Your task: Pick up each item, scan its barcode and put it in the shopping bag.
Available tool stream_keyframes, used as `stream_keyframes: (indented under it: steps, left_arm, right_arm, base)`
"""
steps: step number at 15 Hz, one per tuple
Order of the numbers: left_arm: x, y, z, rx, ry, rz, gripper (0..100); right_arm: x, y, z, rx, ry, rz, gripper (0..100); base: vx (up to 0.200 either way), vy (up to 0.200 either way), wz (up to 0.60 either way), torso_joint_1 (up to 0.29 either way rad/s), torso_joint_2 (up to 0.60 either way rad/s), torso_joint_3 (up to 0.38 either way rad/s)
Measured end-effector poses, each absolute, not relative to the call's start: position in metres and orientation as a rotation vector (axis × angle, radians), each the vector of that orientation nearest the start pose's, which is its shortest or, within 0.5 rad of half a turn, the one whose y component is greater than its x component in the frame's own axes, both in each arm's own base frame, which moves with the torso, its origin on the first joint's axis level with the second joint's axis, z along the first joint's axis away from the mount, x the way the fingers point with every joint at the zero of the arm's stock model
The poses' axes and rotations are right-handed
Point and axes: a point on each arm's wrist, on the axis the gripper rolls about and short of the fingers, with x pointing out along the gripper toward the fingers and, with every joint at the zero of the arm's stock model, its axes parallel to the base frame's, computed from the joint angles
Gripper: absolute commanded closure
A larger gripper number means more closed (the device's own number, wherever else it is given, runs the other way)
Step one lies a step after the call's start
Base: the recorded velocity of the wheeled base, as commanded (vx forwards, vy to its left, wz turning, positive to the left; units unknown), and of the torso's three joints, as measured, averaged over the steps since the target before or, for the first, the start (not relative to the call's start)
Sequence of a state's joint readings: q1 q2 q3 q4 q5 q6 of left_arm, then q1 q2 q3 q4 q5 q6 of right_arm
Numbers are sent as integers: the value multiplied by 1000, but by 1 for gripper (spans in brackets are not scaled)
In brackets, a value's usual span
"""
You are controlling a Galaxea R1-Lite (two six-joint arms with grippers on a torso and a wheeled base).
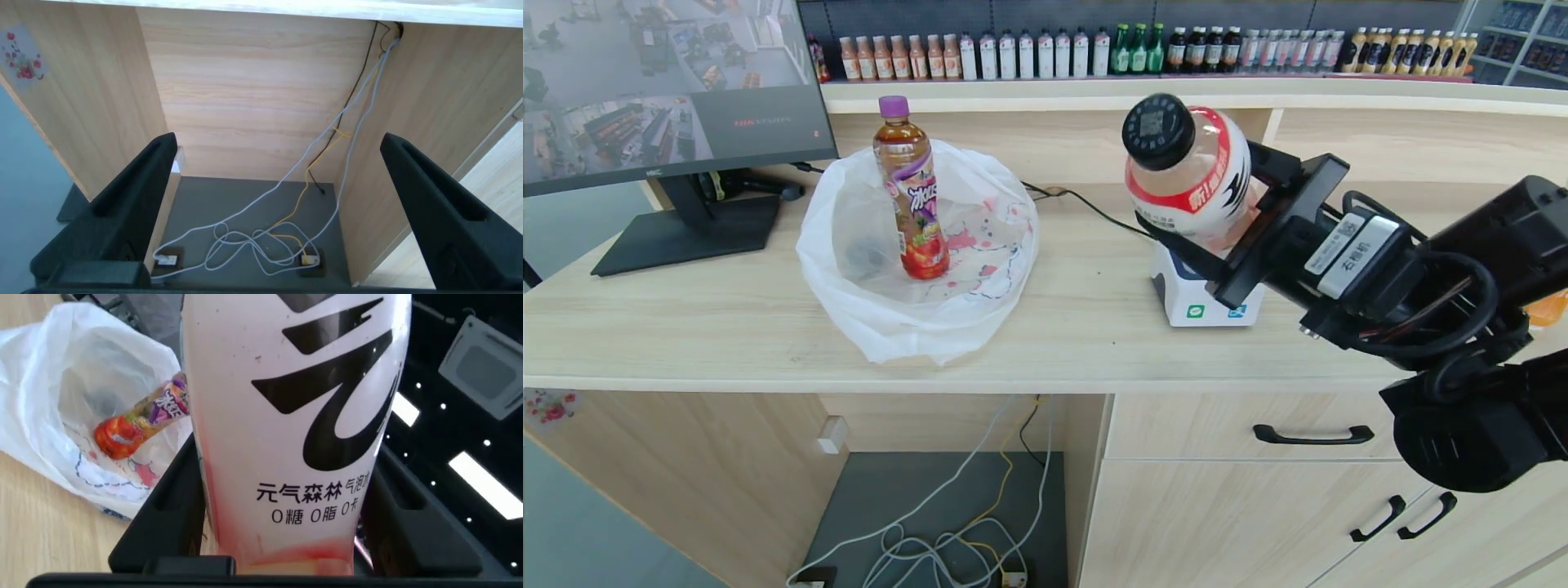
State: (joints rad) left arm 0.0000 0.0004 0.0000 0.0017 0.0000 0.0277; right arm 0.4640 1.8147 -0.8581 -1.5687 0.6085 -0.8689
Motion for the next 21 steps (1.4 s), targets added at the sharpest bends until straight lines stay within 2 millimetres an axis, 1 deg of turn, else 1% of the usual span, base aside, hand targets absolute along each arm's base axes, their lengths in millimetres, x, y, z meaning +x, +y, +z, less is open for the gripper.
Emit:
stream_keyframes:
  steps: [3, 5, 8, 11, 13, 15, 17, 21]
  left_arm:
    - [-23, 0, 75, 28, 2, 0, 0]
    - [-23, 0, 75, 27, 2, 0, 0]
    - [-23, 0, 75, 28, 1, 0, 0]
    - [-23, 0, 75, 27, 2, 0, 0]
    - [-23, 0, 75, 27, 2, 0, 0]
    - [-23, 0, 75, 27, 2, -1, 0]
    - [-23, 0, 75, 28, 2, -1, 0]
    - [-23, 0, 75, 33, 2, -1, 0]
  right_arm:
    - [257, 169, 256, -620, -977, 668, 100]
    - [243, 174, 258, -488, -903, 656, 100]
    - [227, 174, 256, -309, -800, 672, 100]
    - [216, 166, 243, -142, -655, 664, 100]
    - [211, 161, 239, -54, -596, 656, 100]
    - [211, 156, 239, 9, -566, 618, 100]
    - [212, 154, 244, 60, -569, 570, 100]
    - [217, 148, 242, 70, -552, 542, 100]
  base:
    - [0, 0, 0, 0, 0, 0]
    - [0, 0, 0, 0, 0, 0]
    - [0, 0, 0, 0, 0, 0]
    - [0, 0, 0, 0, 0, 0]
    - [0, 0, 0, 0, 0, 0]
    - [0, 0, 0, 0, 0, 0]
    - [0, 0, 0, 0, 0, 0]
    - [0, 0, 0, 0, 0, 0]
